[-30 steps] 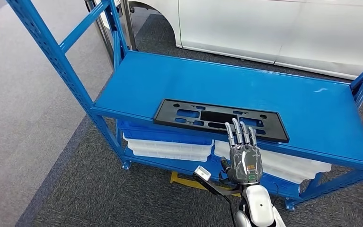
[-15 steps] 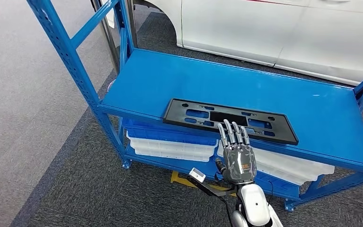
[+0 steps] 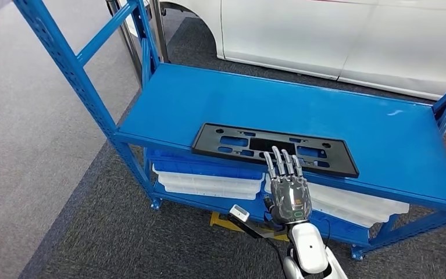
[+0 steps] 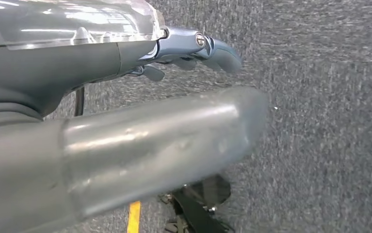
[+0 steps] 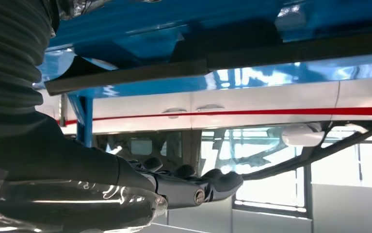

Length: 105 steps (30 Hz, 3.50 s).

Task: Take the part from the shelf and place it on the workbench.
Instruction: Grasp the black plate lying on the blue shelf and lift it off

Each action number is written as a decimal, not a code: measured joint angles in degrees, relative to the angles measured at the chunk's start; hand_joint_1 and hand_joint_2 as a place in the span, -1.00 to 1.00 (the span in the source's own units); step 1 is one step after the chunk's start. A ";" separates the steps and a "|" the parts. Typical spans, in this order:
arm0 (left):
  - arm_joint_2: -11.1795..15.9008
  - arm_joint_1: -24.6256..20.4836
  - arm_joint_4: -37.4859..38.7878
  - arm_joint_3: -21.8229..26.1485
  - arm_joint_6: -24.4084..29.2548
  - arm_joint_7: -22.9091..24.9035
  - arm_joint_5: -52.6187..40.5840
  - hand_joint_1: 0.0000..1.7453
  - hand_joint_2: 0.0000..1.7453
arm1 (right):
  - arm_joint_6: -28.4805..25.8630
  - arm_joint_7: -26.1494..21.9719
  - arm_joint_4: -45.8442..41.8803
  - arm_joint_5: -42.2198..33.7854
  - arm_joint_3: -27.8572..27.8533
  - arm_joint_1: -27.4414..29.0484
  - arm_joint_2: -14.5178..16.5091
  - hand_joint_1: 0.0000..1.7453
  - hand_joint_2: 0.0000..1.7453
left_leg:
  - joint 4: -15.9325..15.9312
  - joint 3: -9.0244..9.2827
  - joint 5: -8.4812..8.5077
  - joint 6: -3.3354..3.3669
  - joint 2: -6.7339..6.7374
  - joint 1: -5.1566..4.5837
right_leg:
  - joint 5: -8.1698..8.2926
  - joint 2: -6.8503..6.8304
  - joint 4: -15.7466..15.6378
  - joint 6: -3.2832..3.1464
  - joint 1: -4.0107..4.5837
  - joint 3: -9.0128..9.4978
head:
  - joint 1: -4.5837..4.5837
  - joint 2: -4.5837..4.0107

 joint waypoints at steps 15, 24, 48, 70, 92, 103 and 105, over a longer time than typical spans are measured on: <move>0.20 0.19 0.21 0.24 0.42 0.75 -0.81 -1.00 -1.00 | 0.74 0.22 1.61 -0.03 0.68 -0.57 -0.01 -1.00 1.00 | -7.05 2.88 4.19 2.13 -0.05 0.41 | -6.11 0.17 9.37 3.01 -0.05 -2.20 | 0.04 0.00; 0.01 0.09 0.44 0.31 1.02 0.57 -1.26 -1.00 -1.00 | 1.12 0.54 2.26 -0.65 0.69 -0.89 -0.03 -1.00 1.00 | -7.33 5.84 1.82 1.61 -0.33 0.10 | 1.70 0.26 3.57 0.78 1.07 -5.09 | 0.08 0.00; 0.90 -0.28 0.75 0.37 1.43 0.59 -2.88 -1.00 -1.00 | 5.28 3.31 10.29 -1.05 -2.30 -7.15 -1.22 -1.00 1.00 | -6.74 2.23 4.49 1.85 0.17 0.63 | -7.23 0.31 17.09 2.83 -0.14 -9.43 | 0.15 0.00; 1.38 -0.09 0.78 0.56 1.80 0.85 -3.31 -1.00 -1.00 | 6.30 3.97 15.58 -0.23 -5.87 -8.30 -2.88 -1.00 1.00 | -5.84 4.11 2.27 -0.67 -0.18 1.01 | 0.80 -0.45 3.23 1.96 -0.06 -3.56 | 0.14 0.00; 1.15 -0.23 0.97 0.76 1.73 0.53 -3.86 -1.00 -1.00 | 5.69 2.04 15.26 -2.37 -10.52 -7.81 -4.62 -1.00 1.00 | 0.82 0.18 -1.56 0.03 0.10 0.16 | 1.93 -0.75 0.07 -0.08 0.36 -2.09 | 0.19 0.00; 1.09 0.11 1.10 1.32 1.87 -0.07 -4.10 -1.00 -1.00 | 3.70 -0.69 10.94 -7.75 -12.48 -7.45 -5.13 -1.00 1.00 | -4.52 2.58 2.03 -0.01 -0.25 1.38 | 1.05 0.19 4.18 2.99 -0.43 -4.95 | 0.28 0.00; 1.09 0.07 1.10 1.45 1.91 -0.10 -4.19 -1.00 -1.00 | 3.73 -1.42 9.20 -9.83 -12.65 -7.56 -5.32 -1.00 1.00 | -4.62 2.55 2.34 0.69 -0.06 1.42 | 0.05 0.32 5.45 3.40 -0.68 -5.47 | 0.29 0.00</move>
